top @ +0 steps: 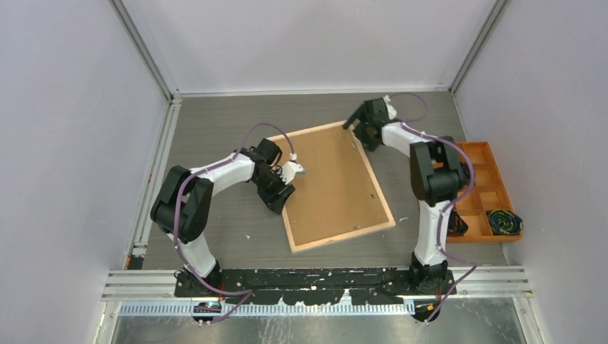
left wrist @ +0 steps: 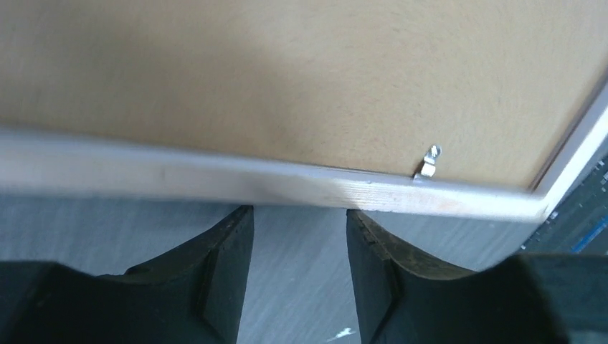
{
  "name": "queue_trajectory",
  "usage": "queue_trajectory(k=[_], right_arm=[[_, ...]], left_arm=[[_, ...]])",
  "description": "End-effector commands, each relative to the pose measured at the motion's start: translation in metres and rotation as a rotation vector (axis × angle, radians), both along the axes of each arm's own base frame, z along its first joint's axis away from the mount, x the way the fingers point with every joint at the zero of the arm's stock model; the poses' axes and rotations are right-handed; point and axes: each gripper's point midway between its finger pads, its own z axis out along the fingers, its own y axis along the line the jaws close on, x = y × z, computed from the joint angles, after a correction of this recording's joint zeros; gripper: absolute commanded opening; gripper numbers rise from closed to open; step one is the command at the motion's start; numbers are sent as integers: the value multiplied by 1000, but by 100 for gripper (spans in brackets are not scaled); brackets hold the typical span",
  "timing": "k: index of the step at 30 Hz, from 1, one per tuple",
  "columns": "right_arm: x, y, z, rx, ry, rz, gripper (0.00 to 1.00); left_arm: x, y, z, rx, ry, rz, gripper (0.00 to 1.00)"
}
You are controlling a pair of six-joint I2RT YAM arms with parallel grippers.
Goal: Put the photo into the frame
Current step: Adjust the photo frame at the center of the board.
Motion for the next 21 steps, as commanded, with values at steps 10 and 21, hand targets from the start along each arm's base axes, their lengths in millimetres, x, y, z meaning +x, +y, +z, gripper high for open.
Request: queue_trajectory(k=[10, 21], right_arm=[[24, 205, 76, 130, -19, 537, 100], [-35, 62, 133, -12, -76, 316, 100]], left_arm=[[-71, -56, 37, -70, 59, -258, 70], [1, 18, 146, -236, -138, -56, 97]])
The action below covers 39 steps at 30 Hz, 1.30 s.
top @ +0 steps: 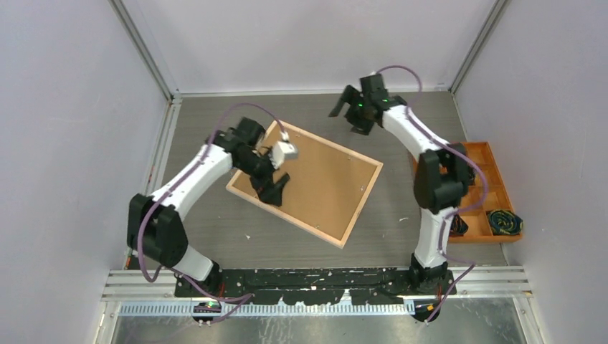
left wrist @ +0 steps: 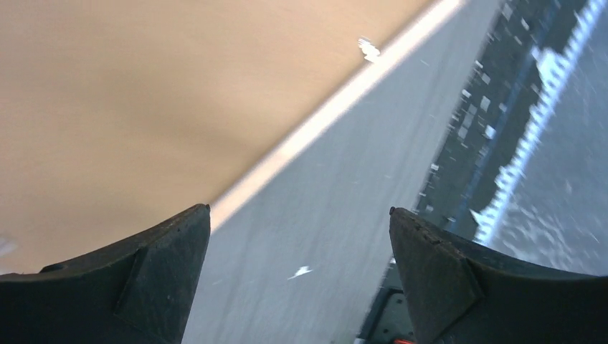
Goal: Put the photo into the frame
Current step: Adjust the photo frame at the center of the board.
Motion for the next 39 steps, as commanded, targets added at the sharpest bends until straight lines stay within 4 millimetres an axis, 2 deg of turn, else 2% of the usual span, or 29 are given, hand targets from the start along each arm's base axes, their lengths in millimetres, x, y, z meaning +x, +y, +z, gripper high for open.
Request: queue_trajectory(k=[1, 2, 3, 5, 6, 8, 9, 10, 13, 17, 21, 25, 31, 35, 36, 39], right_arm=[[-52, -44, 36, -67, -50, -63, 100], [-64, -52, 40, -72, -53, -85, 100], [-85, -61, 27, -85, -18, -104, 100], [-115, -76, 20, -87, 0, -141, 100], [-129, -81, 17, -79, 5, -154, 100], [-157, -89, 5, -62, 37, -179, 100], [-168, -90, 0, -43, 47, -183, 100], [-180, -91, -9, -29, 67, -186, 100], [-204, -91, -29, 20, 109, -197, 100], [-218, -87, -52, 70, 145, -204, 100], [-209, -80, -64, 120, 157, -195, 100], [-185, -81, -72, 170, 166, -206, 100], [-146, -87, -68, 176, 151, -197, 100], [-128, -87, -63, 173, 149, -176, 100], [-125, -86, -64, 168, 155, -172, 100], [-117, -92, -64, 129, 164, -178, 100]], left_arm=[[64, 48, 39, -61, -160, 169, 96], [87, 64, 37, -47, -178, 235, 95], [110, 83, 34, -25, -194, 313, 91], [149, 120, 21, 13, -178, 447, 76], [165, 138, 13, 12, -158, 509, 68], [194, 173, 1, -9, -146, 629, 61], [205, 189, -6, -7, -144, 678, 58], [211, 198, -15, 5, -139, 698, 55], [217, 209, -45, 61, -118, 714, 47], [206, 201, -79, 111, -67, 687, 43], [187, 184, -97, 104, -38, 628, 42], [162, 164, -99, 89, -21, 513, 43], [116, 144, -102, 87, 35, 311, 43], [84, 140, -98, 68, 82, 239, 42], [71, 131, -97, 65, 99, 194, 42], [47, 127, -93, 55, 121, 152, 42]])
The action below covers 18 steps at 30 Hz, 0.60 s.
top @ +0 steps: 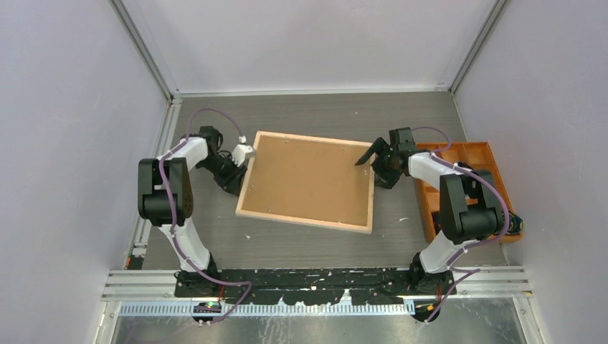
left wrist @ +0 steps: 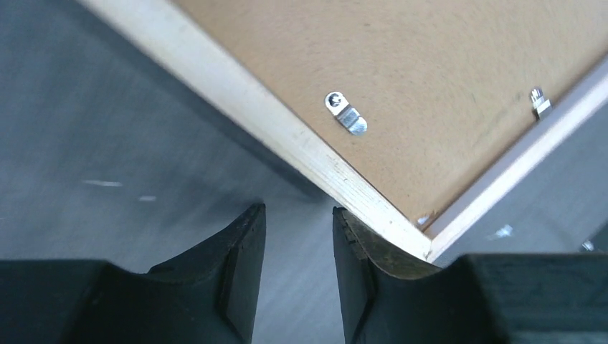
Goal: Put the photo into the frame
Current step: Adjust the photo frame at the center of the board.
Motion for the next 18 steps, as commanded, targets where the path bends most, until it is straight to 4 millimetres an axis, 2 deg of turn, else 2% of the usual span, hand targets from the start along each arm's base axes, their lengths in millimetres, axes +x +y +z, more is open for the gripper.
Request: queue_trajectory(k=[1, 3, 5, 7, 8, 11, 12, 14, 18], right_arm=[[30, 10, 34, 11, -90, 54, 100], [35, -8, 42, -91, -93, 32, 100], [41, -24, 60, -165, -127, 0, 100], [45, -27, 82, -184, -176, -17, 99], [46, -21, 92, -175, -207, -7, 97], [41, 11, 115, -172, -267, 60, 91], [37, 28, 120, -159, -279, 95, 90], [30, 69, 126, -94, -319, 166, 86], [6, 151, 119, 14, -334, 313, 75]], left_arm=[[-63, -31, 16, -111, 120, -122, 42], [-72, -30, 22, -122, 124, -128, 42], [-75, -29, 31, -144, 125, -115, 43], [-65, -21, 40, -176, 110, -33, 44], [-57, -19, 45, -201, 110, 12, 45], [-36, -20, 47, -226, 132, 129, 45], [-30, -22, 46, -236, 140, 159, 45], [-18, -24, 41, -249, 155, 222, 42], [-5, -28, 30, -269, 227, 309, 33]])
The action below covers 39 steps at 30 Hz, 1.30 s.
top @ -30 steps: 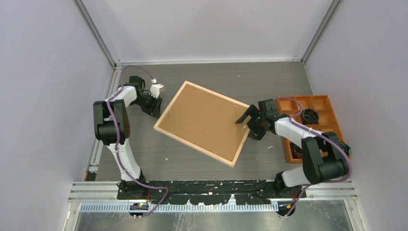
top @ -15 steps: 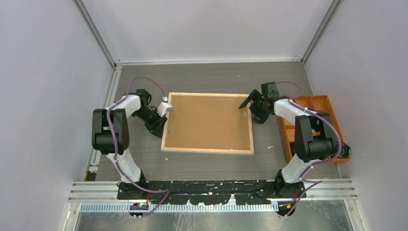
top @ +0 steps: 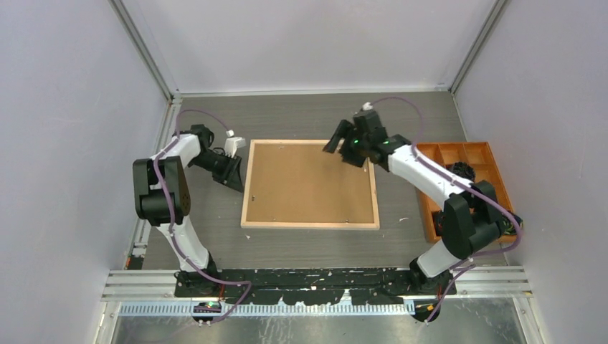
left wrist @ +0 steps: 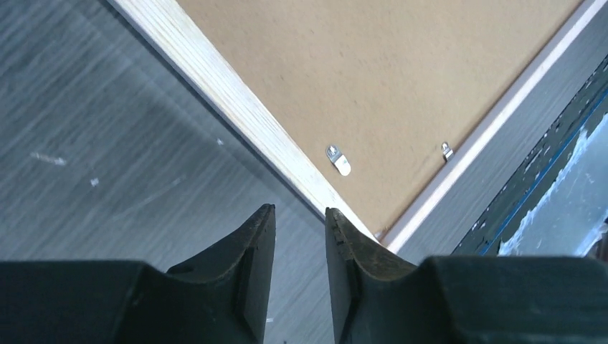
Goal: Put the photo into the frame
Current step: Adjust the photo frame at the center of the board, then install the photo frame at the center of the board.
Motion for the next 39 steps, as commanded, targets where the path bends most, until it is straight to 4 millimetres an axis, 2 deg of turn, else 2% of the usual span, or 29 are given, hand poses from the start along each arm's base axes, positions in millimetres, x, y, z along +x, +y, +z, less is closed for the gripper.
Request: queue_trajectory(k=[1, 2, 4, 8, 9, 13, 18, 22, 26, 39], right_arm=[[-20, 83, 8, 107, -33, 150, 74], [-31, 105, 3, 121, -25, 194, 74], [-40, 135, -4, 149, -17, 248, 73], [-51, 189, -21, 223, 14, 325, 70], [-55, 200, -20, 240, 15, 346, 70], [-64, 240, -39, 266, 44, 407, 66], [-72, 277, -49, 314, 59, 458, 52], [-79, 294, -56, 333, 83, 486, 44], [-84, 302, -64, 334, 102, 502, 39], [-86, 299, -90, 289, 132, 493, 38]], left_arm=[[19, -13, -4, -72, 86, 111, 31], [19, -14, -8, -77, 102, 114, 31], [19, -12, -13, -65, 118, 119, 29], [17, -10, -20, -50, 129, 121, 25], [17, -10, -21, -50, 131, 121, 24], [17, -8, -24, -41, 137, 125, 18], [17, -8, -26, -34, 138, 125, 16], [18, -6, -26, -25, 132, 123, 16], [19, -4, -27, -15, 127, 124, 15], [18, -4, -30, 11, 106, 117, 15]])
